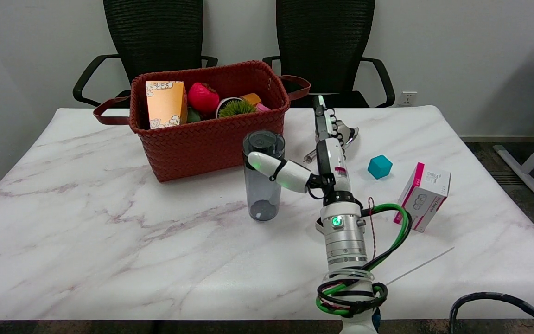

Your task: Pick up the black bottle.

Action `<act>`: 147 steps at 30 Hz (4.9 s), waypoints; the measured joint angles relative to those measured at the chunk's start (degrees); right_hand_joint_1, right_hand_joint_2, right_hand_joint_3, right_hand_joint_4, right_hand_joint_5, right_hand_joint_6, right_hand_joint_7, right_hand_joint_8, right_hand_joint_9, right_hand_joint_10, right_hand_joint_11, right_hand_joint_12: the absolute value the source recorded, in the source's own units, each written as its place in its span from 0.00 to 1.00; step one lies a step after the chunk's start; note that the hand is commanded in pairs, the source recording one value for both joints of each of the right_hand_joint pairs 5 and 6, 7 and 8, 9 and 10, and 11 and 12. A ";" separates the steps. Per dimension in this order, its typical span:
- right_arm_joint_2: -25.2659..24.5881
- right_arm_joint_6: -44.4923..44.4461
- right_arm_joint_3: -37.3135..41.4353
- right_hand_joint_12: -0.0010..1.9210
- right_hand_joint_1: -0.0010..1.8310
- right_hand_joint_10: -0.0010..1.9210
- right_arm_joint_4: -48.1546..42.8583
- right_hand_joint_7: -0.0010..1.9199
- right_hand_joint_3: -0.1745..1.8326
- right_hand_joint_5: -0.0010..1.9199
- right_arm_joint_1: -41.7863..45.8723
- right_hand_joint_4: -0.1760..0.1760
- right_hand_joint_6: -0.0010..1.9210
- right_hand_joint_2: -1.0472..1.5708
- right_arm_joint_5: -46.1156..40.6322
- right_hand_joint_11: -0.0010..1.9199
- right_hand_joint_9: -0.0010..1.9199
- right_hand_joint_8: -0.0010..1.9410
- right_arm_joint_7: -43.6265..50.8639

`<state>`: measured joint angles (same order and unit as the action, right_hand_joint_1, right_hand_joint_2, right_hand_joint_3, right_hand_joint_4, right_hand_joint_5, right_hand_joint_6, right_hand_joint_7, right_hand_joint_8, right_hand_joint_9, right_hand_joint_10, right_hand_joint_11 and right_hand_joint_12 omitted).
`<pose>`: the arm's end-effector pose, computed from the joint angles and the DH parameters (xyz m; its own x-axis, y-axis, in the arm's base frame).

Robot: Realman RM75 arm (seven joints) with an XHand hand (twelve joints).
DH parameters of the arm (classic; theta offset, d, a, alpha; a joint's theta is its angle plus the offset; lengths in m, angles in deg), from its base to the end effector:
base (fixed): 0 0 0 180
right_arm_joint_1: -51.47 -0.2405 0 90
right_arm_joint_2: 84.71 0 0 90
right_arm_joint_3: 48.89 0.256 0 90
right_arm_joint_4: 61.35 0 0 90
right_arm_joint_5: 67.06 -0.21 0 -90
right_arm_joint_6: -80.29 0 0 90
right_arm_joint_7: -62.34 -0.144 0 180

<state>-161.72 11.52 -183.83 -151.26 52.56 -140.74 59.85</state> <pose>-0.2395 -0.2721 0.1980 0.2725 0.4001 0.8750 -0.9065 -0.1980 0.3729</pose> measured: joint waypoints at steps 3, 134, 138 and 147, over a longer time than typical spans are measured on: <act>0.37 0.28 0.07 0.00 0.58 0.00 0.53 0.00 0.00 0.00 0.08 0.50 0.00 0.64 -0.95 0.00 0.00 0.00 -0.78; -0.72 18.70 2.10 0.02 0.52 0.00 14.18 0.00 0.00 0.00 -3.90 0.50 0.00 0.68 -6.69 0.02 0.00 0.00 -18.21; -0.90 18.78 2.09 0.04 0.52 0.00 14.42 0.00 0.00 0.00 -4.15 0.50 0.00 0.69 -6.61 0.04 0.00 0.00 -18.32; -1.30 18.84 1.98 0.07 0.50 0.00 15.08 0.00 0.00 0.00 -4.65 0.50 0.00 0.69 -6.48 0.07 0.00 0.00 -19.11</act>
<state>-163.02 30.37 -181.86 -136.18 47.91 -147.22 40.74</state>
